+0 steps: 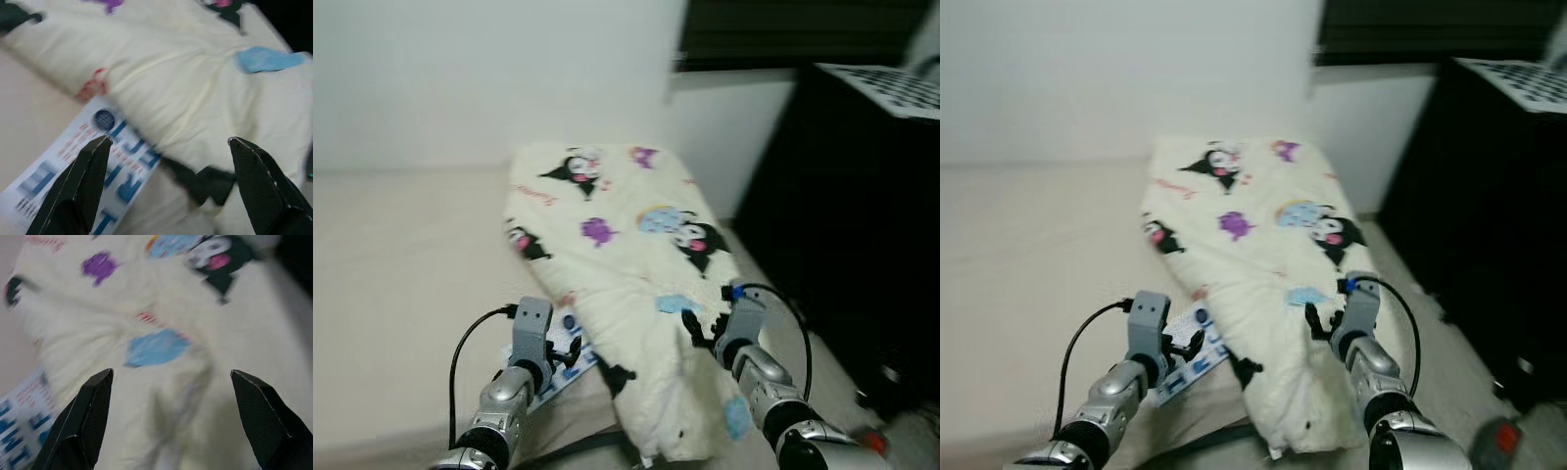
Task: Clean up the room
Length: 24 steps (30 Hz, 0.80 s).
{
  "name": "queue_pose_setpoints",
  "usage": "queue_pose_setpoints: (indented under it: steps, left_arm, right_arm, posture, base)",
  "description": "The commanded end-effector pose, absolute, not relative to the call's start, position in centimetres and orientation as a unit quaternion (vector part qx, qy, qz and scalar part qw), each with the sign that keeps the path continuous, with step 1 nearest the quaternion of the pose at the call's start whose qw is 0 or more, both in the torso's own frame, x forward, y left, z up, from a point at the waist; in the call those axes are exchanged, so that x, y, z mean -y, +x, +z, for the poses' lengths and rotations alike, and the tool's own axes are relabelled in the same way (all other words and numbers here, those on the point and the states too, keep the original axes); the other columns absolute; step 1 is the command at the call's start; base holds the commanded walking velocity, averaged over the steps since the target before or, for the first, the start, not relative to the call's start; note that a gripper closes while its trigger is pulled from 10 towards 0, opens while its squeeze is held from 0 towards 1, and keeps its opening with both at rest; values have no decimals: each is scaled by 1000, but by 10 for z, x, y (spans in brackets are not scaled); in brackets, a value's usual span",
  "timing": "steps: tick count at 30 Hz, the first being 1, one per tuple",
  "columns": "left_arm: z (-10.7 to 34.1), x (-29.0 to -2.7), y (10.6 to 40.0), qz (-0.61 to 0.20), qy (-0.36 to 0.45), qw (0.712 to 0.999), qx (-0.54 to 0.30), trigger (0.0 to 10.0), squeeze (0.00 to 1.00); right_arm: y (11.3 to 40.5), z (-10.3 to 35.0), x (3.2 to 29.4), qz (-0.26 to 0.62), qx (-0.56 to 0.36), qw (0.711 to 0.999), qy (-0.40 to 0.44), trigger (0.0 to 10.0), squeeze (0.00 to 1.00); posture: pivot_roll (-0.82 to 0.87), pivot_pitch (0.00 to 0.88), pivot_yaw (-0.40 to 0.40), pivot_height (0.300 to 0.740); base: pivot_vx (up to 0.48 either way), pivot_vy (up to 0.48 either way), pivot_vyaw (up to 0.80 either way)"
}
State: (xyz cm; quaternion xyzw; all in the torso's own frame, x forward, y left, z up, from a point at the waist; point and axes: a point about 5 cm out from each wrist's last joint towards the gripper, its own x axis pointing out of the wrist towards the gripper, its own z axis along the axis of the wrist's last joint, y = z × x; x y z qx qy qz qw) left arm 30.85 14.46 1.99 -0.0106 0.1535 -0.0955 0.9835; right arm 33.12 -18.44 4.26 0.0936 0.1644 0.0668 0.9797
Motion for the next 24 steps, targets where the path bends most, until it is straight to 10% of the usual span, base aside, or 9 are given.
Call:
queue_pose_setpoints:
  steps: [1, 12, 24]
  left_arm:
    - [15, -157, 306, -59, -7, 984, -165, 10000, 0]
    - [5, -205, 294, 109, -94, 971, -192, 10000, 0]
    - [-6, -196, 287, 103, -173, 955, -217, 10000, 0]
  right_arm:
    - [333, 46, 175, 91, -146, 980, 103, 10000, 0]
    - [337, 53, 170, 124, -143, 976, 106, 10000, 0]
    - [350, 75, 171, 140, -100, 979, 106, 10000, 0]
  posture:
    - [-99, 52, -66, 740]
    - [-99, 52, -71, 720]
    - [-105, 52, -71, 695]
  base:
    - [0, 0, 0]
    - [0, 0, 0]
    - [0, 0, 0]
